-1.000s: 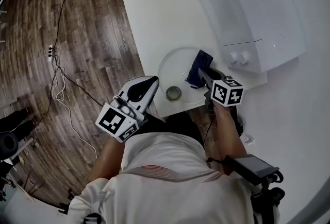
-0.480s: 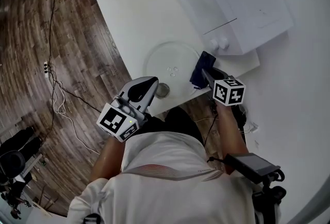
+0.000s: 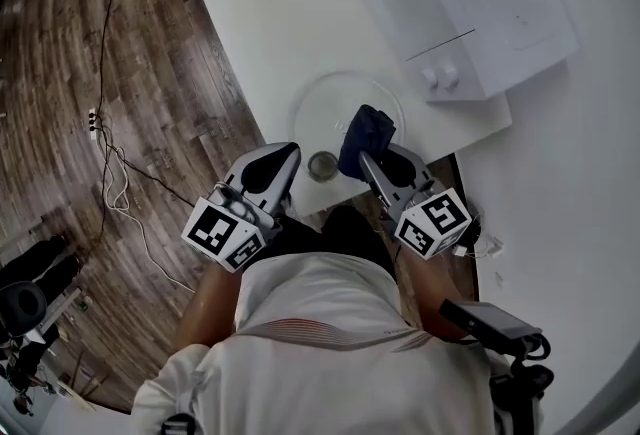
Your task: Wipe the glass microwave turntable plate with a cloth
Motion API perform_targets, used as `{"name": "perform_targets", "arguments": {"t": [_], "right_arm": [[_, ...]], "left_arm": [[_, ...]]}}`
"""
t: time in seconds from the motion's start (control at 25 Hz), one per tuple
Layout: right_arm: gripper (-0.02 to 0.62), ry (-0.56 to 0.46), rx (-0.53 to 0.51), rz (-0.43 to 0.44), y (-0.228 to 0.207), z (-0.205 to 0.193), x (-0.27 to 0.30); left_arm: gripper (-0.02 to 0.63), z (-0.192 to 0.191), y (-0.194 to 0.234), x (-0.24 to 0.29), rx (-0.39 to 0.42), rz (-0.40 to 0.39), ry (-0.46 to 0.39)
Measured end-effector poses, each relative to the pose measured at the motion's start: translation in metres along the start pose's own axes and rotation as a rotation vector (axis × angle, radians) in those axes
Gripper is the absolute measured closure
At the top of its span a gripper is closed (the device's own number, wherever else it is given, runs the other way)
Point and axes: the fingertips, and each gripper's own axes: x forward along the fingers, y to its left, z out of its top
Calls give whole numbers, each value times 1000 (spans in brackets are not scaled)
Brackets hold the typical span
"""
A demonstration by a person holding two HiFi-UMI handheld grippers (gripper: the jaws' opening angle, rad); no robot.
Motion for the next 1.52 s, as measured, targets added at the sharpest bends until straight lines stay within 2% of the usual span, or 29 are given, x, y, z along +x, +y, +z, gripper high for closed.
{"name": "perform_targets", "arguments": {"t": [0.2, 0.4, 0.56, 0.76, 0.92, 1.16, 1.52], "right_arm": [[535, -53, -29, 97, 53, 12, 21], [535, 1, -29, 155, 75, -4, 49], [535, 69, -6, 165, 81, -25, 74], [535, 285, 131, 121, 64, -79, 102], [535, 375, 234, 54, 42, -104, 110], [535, 413, 242, -17, 27, -110, 102], [535, 388, 326, -88, -19, -113, 62]], "left_arm": [[595, 2, 15, -25, -10, 44, -27], [595, -4, 29, -49, -28, 88, -42], [595, -12, 40, -68, -48, 123, -41], [595, -18, 49, -80, -64, 150, -40], [595, -21, 48, -85, -72, 148, -34], [595, -17, 44, -88, -81, 110, -26], [595, -23, 28, -56, -79, 54, -12]]}}
